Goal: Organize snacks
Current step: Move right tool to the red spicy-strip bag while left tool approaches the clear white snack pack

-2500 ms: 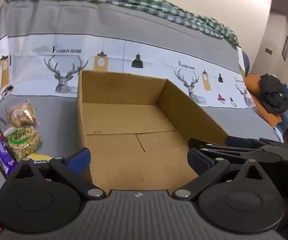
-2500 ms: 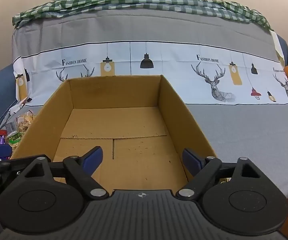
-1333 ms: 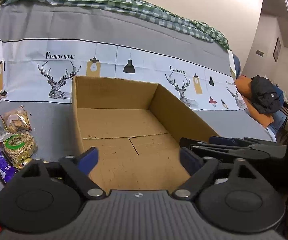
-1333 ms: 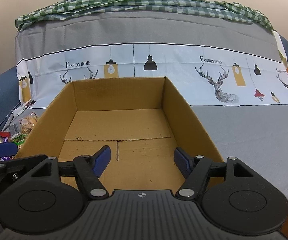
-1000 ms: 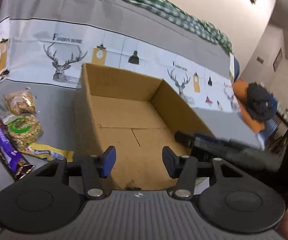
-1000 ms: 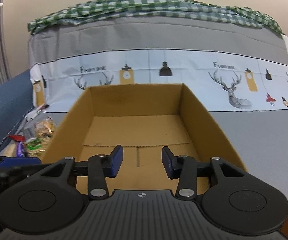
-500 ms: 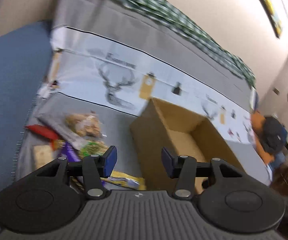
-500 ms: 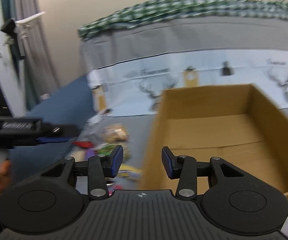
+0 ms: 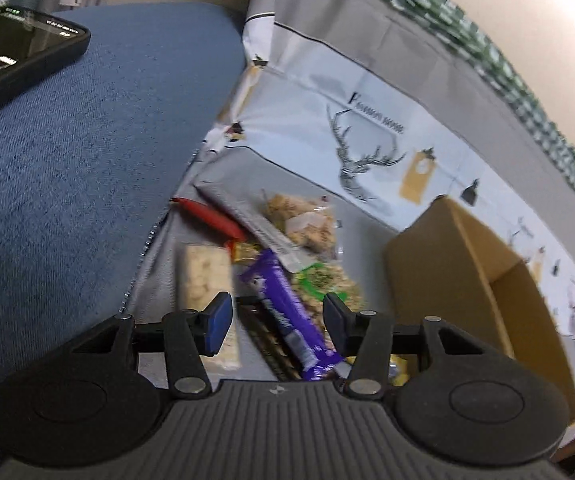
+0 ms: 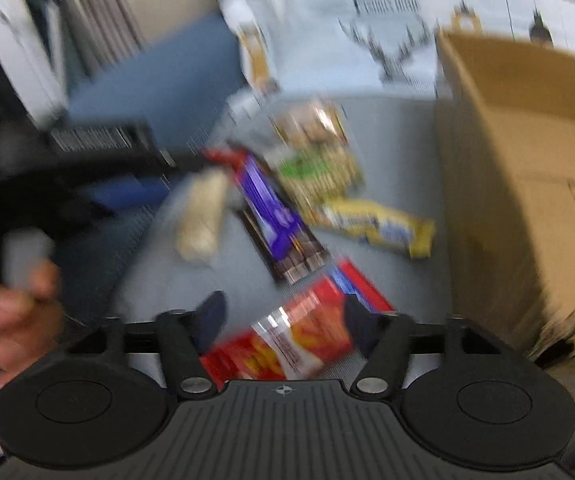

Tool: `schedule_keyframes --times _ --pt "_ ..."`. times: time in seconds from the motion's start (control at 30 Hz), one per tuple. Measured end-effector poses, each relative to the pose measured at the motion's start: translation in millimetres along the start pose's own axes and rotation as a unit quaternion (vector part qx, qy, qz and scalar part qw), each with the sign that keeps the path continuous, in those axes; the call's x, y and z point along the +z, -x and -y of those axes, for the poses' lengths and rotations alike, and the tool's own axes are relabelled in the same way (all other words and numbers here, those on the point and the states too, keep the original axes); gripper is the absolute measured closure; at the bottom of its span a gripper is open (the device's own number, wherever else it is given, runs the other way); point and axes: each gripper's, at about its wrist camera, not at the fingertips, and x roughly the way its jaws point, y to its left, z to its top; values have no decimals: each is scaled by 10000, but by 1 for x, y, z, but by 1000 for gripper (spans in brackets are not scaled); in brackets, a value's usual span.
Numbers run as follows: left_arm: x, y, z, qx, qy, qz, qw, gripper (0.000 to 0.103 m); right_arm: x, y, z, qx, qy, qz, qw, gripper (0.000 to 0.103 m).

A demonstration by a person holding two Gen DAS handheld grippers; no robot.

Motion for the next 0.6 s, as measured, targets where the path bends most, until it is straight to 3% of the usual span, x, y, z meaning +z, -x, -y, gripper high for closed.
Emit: schedule_keyframes --times 0.17,0.37,0.5,0.6 --pt "-1 -14 9 585 -236 -153 9979 39 -11 -30 10 -218 -283 -536 9979 18" --pt "-1 -33 12 914 -341 -410 9944 36 -12 -45 0 -334 -53 -671 9972 8" --pt "-2 -45 11 1050 -405 -626 9917 35 -9 -55 -10 -646 403 -706 9946 8" --pt "-3 -55 10 1101 -435 -741 9902 33 -11 -55 -11 -796 700 -661 9922 15"
